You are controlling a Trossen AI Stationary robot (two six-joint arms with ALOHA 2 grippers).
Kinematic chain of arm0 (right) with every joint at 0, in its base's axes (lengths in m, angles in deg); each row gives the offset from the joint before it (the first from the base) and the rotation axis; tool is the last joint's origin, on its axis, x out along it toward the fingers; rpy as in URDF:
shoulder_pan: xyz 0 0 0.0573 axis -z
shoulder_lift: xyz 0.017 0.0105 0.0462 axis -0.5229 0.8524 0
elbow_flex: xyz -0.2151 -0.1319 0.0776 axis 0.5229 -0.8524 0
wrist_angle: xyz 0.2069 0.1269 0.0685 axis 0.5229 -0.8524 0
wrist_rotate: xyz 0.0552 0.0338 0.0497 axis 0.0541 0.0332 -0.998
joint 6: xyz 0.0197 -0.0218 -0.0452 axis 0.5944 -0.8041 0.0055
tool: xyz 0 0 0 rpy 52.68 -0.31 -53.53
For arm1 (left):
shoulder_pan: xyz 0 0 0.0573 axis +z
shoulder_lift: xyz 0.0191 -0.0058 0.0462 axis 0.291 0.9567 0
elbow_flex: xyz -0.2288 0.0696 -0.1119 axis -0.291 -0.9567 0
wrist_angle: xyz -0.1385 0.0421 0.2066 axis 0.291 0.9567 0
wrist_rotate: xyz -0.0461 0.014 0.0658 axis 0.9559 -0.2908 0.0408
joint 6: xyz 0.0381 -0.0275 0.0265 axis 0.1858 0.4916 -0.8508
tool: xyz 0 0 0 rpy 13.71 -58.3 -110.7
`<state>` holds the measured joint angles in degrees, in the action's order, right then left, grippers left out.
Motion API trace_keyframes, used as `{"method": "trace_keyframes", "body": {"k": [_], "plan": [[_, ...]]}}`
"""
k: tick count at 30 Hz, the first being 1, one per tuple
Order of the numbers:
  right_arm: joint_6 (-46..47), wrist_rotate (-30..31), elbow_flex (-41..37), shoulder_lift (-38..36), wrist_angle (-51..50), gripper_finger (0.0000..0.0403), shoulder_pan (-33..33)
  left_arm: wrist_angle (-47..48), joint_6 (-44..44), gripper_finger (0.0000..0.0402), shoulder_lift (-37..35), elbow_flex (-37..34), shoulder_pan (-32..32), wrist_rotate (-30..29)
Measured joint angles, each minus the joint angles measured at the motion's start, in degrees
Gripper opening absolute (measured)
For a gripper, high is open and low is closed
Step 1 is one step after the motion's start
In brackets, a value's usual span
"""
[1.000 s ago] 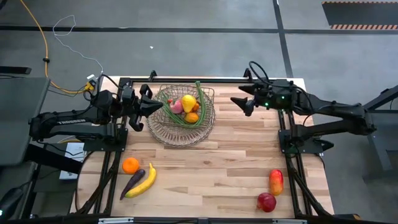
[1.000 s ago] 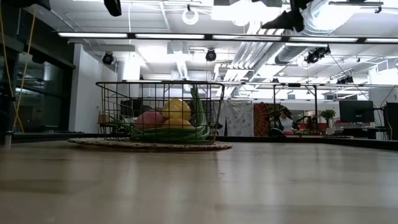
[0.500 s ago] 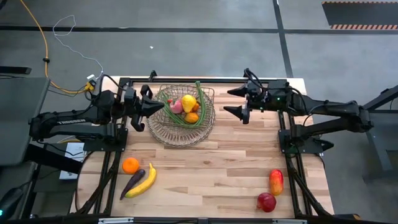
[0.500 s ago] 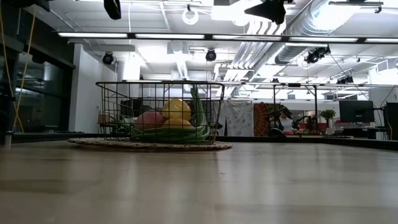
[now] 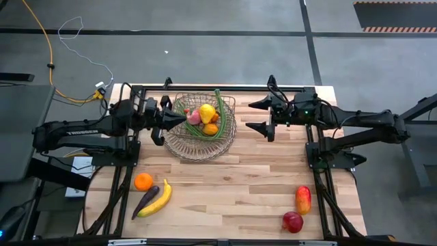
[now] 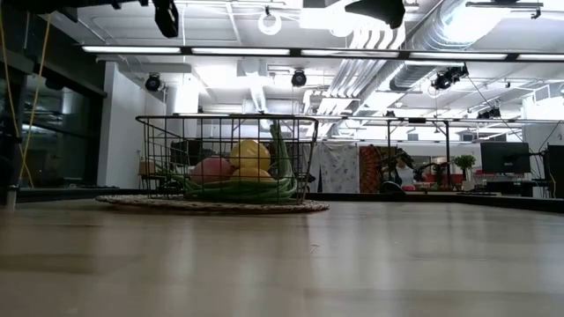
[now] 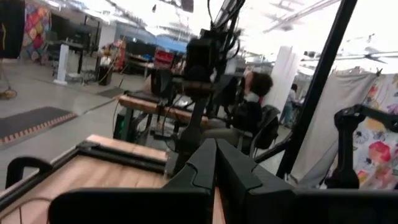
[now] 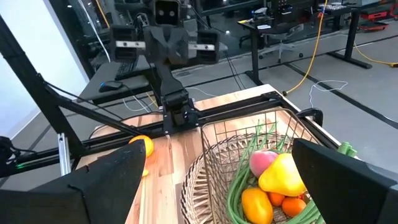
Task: Build produce basket
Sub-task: Put the red mango into the wire basket
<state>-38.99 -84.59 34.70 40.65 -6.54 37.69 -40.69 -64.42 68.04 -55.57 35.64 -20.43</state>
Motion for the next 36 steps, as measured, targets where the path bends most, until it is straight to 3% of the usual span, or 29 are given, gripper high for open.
{"method": "trace_keyframes", "body": {"k": [9,13,17,21,28,32,36], "plan": [[0.0,0.1,0.0,0.0,0.0,0.0394,-0.8,-0.3,-1.5,0.0000,2.9,0.0,0.0,0.1],[6.3,0.0,0.0,0.0,-0.8,0.0394,-0.8,-0.3,-0.2,0.0000,2.9,0.0,0.0,1.7],[20.0,-2.9,0.0,0.0,-8.7,0.0394,-1.2,-0.3,2.6,0.0000,2.9,0.0,0.0,5.3],[35.6,-7.6,0.0,0.2,-23.2,0.0394,-4.2,-0.3,3.0,0.0000,2.9,0.0,0.0,6.2],[66.5,-11.9,-0.2,1.5,-51.4,0.0394,-17.8,-0.3,-0.1,0.0000,2.9,0.0,0.0,6.2],[86.0,-14.9,-3.6,1.9,-55.4,0.0394,-27.9,-0.3,-1.8,0.0000,2.9,0.0,0.5,5.9],[101.1,-17.4,-9.3,1.9,-52.7,0.0394,-35.8,-0.3,-1.5,0.0000,2.9,0.0,1.7,6.2]]}}
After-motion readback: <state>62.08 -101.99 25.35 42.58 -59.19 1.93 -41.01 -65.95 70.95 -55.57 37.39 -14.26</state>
